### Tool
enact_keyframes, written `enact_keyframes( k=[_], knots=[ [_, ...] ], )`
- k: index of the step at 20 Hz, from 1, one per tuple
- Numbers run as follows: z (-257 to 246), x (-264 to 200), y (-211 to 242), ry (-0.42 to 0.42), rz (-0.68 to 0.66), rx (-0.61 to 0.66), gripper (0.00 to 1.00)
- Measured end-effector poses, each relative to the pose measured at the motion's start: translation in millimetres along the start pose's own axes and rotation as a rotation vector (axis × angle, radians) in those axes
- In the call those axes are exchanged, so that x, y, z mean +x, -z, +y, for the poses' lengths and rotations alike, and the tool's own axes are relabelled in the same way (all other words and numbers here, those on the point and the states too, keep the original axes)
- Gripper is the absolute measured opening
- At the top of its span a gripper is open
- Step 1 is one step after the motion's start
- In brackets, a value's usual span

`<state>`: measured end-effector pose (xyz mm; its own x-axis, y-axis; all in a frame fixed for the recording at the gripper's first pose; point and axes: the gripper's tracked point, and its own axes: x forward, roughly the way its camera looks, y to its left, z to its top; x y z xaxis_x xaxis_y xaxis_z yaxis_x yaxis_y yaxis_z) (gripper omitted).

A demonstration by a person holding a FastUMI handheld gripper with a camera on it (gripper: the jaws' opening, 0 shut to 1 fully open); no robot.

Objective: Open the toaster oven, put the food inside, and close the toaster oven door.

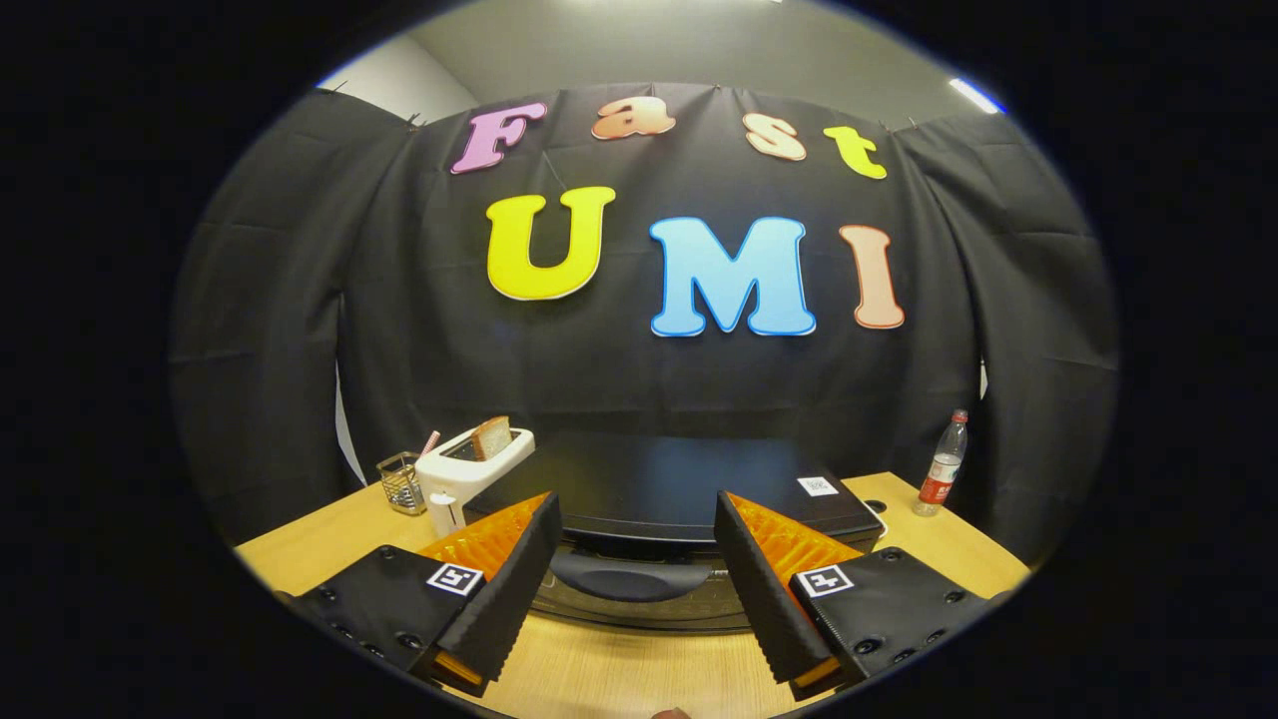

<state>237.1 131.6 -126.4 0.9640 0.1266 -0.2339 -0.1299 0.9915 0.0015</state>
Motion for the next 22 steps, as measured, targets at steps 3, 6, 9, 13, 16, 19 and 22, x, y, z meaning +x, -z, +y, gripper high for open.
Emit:
enact_keyframes(
  k=[3,6,9,13,16,19,22],
  knots=[
    [1.8,15.5,15.2,0.015,0.041,-0.003,0.98],
    [-0.6,25.5,27.4,0.04,0.077,0.007,0.98],
    [-3.1,27.6,36.7,0.064,0.103,0.043,0.98],
    [-1.5,21.4,43.9,0.066,0.101,0.025,0.98],
    [-0.4,7.3,49.8,0.064,0.105,0.03,0.98],
    [1.8,-8.3,59.3,0.06,0.103,0.028,0.98],
    [6.0,-25.0,74.4,0.052,0.121,0.029,0.98]
  ],
)
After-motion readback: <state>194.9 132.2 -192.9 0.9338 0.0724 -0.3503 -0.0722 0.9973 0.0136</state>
